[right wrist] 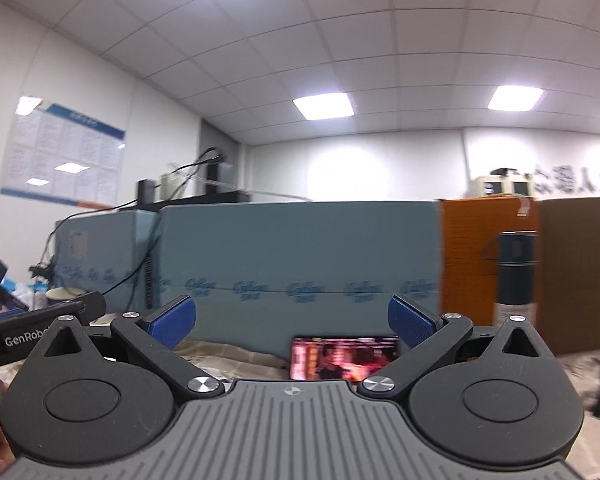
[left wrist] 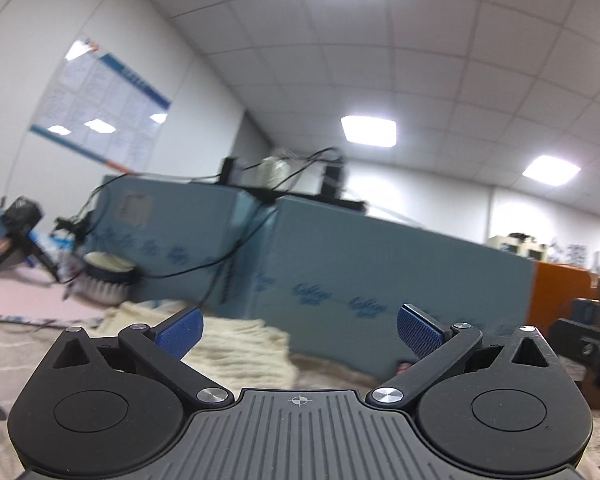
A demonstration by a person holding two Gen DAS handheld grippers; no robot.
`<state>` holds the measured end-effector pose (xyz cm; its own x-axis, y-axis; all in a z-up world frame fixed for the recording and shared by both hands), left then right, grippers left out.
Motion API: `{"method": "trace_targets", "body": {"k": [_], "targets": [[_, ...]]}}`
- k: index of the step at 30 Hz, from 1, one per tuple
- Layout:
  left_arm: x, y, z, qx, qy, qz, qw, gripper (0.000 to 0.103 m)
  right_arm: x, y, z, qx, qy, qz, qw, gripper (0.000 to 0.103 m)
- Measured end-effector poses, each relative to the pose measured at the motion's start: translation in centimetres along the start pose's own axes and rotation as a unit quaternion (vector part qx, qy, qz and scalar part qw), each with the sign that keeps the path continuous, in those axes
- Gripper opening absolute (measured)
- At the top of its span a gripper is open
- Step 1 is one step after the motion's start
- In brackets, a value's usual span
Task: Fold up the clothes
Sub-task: 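Turn both tools toward the pink cable-knit sweater on the other table, then grasp the pink sweater with the right tool while the left tool grasps it too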
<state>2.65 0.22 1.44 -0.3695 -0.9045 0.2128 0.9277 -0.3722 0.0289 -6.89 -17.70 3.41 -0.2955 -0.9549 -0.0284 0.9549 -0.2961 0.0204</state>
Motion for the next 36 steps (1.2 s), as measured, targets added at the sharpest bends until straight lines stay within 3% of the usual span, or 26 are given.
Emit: {"method": "trace_targets", "body": {"k": [3, 6, 14, 19, 23, 28, 33, 34, 35, 36], "targets": [[2.4, -0.4, 0.3, -0.008, 0.01, -0.068, 0.9976, 0.103, 2.1, -2.2, 0.4, 0.003, 0.008, -0.023, 1.0, 0.103], [5.3, -1.0, 0.5, -0.018, 0.021, -0.139, 0.9899, 0.103, 4.9, -4.1, 0.6, 0.003, 0.007, -0.057, 0.998, 0.103], [14.4, -1.0, -1.5, -0.087, 0.052, -0.277, 0.9556, 0.103, 16.0, -8.8, 0.9, -0.02, 0.021, -0.184, 0.983, 0.103], [19.9, -1.3, -4.6, -0.095, 0.115, -0.318, 0.9361, 0.103, 25.5, -11.5, -0.6, -0.067, 0.071, -0.262, 0.96, 0.103], [23.5, -1.2, -5.6, -0.106, 0.137, -0.339, 0.9247, 0.103, 32.5, -12.7, -2.0, -0.092, 0.133, -0.293, 0.942, 0.103], [27.6, -1.6, -4.8, -0.102, 0.14, -0.357, 0.9177, 0.103, 36.3, -11.0, -2.7, -0.114, 0.172, -0.253, 0.945, 0.103], [31.9, -1.6, -4.5, -0.101, 0.138, -0.389, 0.9053, 0.103, 38.0, -8.3, -3.5, -0.142, 0.181, -0.251, 0.94, 0.102], [32.7, -1.4, -4.7, -0.105, 0.137, -0.395, 0.9023, 0.103, 38.5, -7.9, -3.8, -0.146, 0.184, -0.254, 0.938, 0.1], [33.4, -1.2, -5.1, -0.111, 0.138, -0.399, 0.8999, 0.103, 39.0, -7.7, -4.0, -0.148, 0.19, -0.259, 0.935, 0.088], [34.1, -1.0, -5.5, -0.119, 0.137, -0.403, 0.897, 0.103, 39.7, -8.0, -4.2, -0.146, 0.2, -0.266, 0.932, 0.065]]}}
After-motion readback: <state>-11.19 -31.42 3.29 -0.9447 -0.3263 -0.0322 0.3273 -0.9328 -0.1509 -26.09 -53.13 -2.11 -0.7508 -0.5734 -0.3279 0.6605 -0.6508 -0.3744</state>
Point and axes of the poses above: each gripper's, at about its wrist camera, not at the fingertips, and y roughly the way its jaws point, x to its right, z to its top, the point moved 7 cm from there along y, roughly the way its jaws point, and after that the axes turned 4 degrees about -x, right-handed, at the moved point
